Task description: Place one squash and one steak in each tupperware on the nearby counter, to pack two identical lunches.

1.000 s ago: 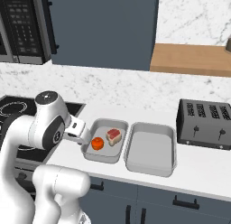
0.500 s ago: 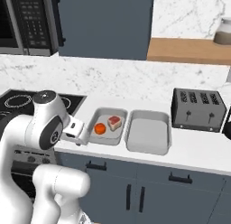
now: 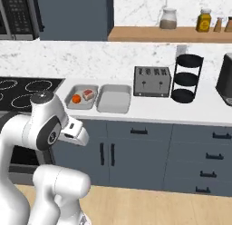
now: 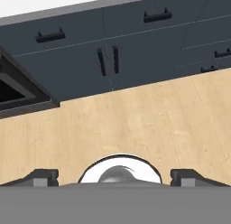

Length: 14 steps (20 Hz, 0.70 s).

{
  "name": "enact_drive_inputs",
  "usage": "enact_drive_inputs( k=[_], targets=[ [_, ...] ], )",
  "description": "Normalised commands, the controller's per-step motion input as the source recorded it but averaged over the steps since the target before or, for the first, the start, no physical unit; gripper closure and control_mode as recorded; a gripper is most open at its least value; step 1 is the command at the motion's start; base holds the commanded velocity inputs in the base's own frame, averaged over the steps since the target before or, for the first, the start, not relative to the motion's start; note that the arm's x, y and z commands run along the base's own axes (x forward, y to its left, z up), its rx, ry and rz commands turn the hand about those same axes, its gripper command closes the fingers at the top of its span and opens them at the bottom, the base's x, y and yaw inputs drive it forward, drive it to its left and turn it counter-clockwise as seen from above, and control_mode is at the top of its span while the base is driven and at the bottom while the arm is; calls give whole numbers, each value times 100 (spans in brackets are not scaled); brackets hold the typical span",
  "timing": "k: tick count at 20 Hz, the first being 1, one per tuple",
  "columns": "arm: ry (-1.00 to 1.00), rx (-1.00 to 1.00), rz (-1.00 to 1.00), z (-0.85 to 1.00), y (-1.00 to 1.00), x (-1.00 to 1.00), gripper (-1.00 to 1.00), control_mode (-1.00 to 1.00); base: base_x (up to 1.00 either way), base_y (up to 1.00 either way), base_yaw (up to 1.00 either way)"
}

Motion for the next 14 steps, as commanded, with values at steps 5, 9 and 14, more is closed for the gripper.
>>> enact_drive_inputs(
  k=[5,9,14],
  targets=[
    [0,0,0,0,0,0,-100,100,-41,-100,-4],
    [0,0,0,0,0,0,-100,100,-6,-100,3],
    [0,0,0,0,0,0,-100,100,1,-100,15]
  ],
)
